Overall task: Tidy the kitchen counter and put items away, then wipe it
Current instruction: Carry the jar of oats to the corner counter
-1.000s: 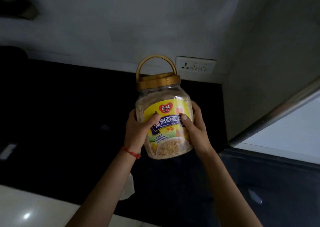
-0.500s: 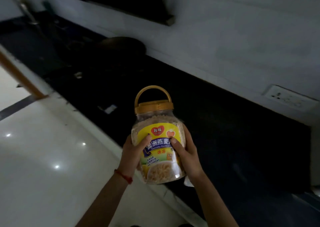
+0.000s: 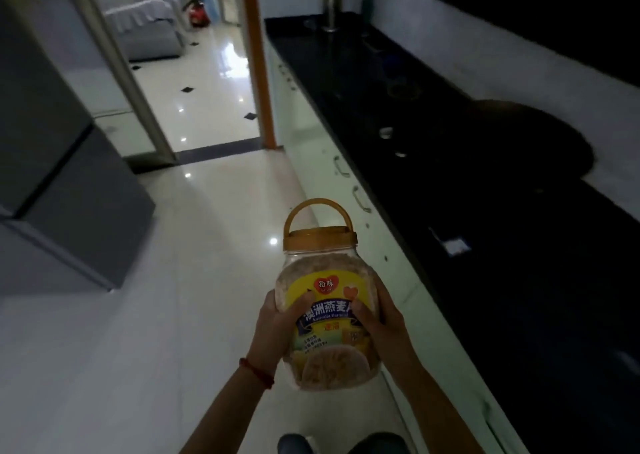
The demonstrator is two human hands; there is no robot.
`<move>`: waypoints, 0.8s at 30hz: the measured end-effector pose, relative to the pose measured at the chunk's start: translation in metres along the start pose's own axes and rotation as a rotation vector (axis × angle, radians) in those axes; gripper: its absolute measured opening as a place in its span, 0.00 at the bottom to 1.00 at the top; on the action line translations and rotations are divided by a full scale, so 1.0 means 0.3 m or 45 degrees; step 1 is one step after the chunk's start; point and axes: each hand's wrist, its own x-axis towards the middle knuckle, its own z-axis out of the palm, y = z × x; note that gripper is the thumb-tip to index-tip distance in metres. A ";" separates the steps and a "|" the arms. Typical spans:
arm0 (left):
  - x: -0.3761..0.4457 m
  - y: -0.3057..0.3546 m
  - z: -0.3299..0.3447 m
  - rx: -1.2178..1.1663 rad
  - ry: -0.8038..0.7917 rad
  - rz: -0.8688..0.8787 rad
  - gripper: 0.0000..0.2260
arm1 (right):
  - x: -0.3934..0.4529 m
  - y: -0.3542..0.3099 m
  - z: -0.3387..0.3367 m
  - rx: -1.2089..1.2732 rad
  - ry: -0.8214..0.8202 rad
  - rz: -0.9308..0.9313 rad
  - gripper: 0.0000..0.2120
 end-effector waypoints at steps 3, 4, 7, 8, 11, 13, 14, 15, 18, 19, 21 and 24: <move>0.073 0.040 -0.102 -0.070 0.091 0.000 0.42 | 0.139 -0.010 0.109 -0.096 -0.105 0.027 0.25; 0.107 0.055 -0.131 -0.084 0.112 0.002 0.43 | 0.190 -0.010 0.142 -0.115 -0.127 0.024 0.24; 0.238 0.117 -0.205 -0.084 0.169 0.008 0.40 | 0.362 -0.017 0.230 -0.149 -0.185 0.018 0.23; 0.291 0.138 -0.229 -0.089 0.188 0.009 0.40 | 0.428 -0.022 0.258 -0.152 -0.210 0.026 0.21; 0.452 0.220 -0.299 -0.109 0.239 0.007 0.42 | 0.634 -0.048 0.344 -0.137 -0.263 0.031 0.20; 0.562 0.289 -0.345 -0.130 0.274 -0.002 0.42 | 0.774 -0.087 0.405 -0.147 -0.312 0.029 0.23; 0.616 0.329 -0.369 -0.144 0.291 -0.001 0.43 | 0.840 -0.109 0.437 -0.152 -0.339 0.032 0.24; 0.666 0.371 -0.392 -0.153 0.303 0.004 0.43 | 0.906 -0.131 0.469 -0.155 -0.364 0.034 0.24; 0.809 0.487 -0.472 -0.146 0.329 0.037 0.48 | 1.096 -0.198 0.571 -0.170 -0.428 0.036 0.25; 0.853 0.517 -0.499 -0.149 0.336 0.049 0.48 | 1.153 -0.219 0.607 -0.172 -0.454 0.040 0.25; 0.939 0.557 -0.553 -0.157 0.352 0.062 0.50 | 1.247 -0.247 0.678 -0.176 -0.515 0.057 0.28; 1.075 0.598 -0.640 -0.161 0.362 0.085 0.43 | 1.382 -0.279 0.784 -0.154 -0.575 0.095 0.45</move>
